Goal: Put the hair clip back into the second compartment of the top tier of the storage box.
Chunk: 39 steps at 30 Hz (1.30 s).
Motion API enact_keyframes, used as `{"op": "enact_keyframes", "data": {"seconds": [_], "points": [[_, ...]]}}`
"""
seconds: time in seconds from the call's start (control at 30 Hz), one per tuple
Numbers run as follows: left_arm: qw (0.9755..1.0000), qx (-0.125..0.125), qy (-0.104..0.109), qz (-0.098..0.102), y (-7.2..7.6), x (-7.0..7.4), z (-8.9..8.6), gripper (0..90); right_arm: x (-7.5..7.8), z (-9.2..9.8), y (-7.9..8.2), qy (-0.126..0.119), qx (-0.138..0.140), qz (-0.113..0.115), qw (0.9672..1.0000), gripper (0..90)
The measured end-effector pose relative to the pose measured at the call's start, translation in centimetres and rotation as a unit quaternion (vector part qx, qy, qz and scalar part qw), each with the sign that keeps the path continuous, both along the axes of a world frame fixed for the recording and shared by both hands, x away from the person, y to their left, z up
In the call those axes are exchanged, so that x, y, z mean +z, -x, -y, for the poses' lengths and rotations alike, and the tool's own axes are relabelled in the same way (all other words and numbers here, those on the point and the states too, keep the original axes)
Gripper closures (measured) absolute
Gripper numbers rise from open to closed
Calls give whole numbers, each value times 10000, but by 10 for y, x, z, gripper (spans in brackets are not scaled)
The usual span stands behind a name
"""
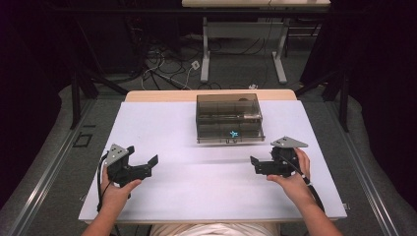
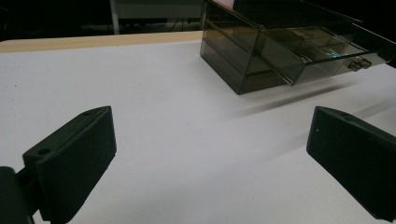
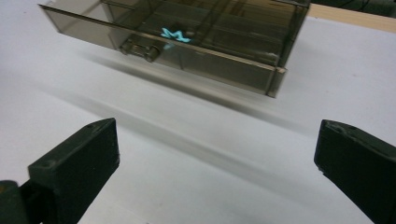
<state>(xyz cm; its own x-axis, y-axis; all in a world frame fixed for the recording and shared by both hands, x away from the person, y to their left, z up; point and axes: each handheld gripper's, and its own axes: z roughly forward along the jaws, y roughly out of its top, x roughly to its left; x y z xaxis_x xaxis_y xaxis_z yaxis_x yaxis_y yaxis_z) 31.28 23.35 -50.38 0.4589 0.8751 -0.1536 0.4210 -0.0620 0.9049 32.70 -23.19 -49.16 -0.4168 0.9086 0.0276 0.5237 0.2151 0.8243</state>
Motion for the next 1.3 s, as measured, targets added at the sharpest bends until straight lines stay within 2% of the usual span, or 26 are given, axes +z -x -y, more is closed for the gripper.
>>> {"op": "enact_keyframes", "data": {"seconds": [0.23, 0.3, 0.37, 0.57, 1.0, 1.3], "points": [[10000, -14, -57, 4, 0, 0, -1, 12, -12, 19, -3, -6, -236, -69, 9997, 0], [10000, 0, 7, 0, 0, 0, 0, 12, -15, 23, -4, -26, -309, -88, 9995, 0], [10000, -8, -22, 0, 0, 0, -1, 12, -17, 28, -5, -34, -374, -72, 9993, 0], [10000, -11, -27, 6, 0, 0, -1, 12, -25, 40, -8, -140, -577, -114, 9982, 1], [10000, -25, -17, 11, 0, 0, 0, 13, -37, 58, -15, -275, -960, -280, 9946, 3], [10000, -25, -8, 6, 0, 1, -1, 13, -43, 67, -19, -257, -1152, -344, 9924, 6]]}}
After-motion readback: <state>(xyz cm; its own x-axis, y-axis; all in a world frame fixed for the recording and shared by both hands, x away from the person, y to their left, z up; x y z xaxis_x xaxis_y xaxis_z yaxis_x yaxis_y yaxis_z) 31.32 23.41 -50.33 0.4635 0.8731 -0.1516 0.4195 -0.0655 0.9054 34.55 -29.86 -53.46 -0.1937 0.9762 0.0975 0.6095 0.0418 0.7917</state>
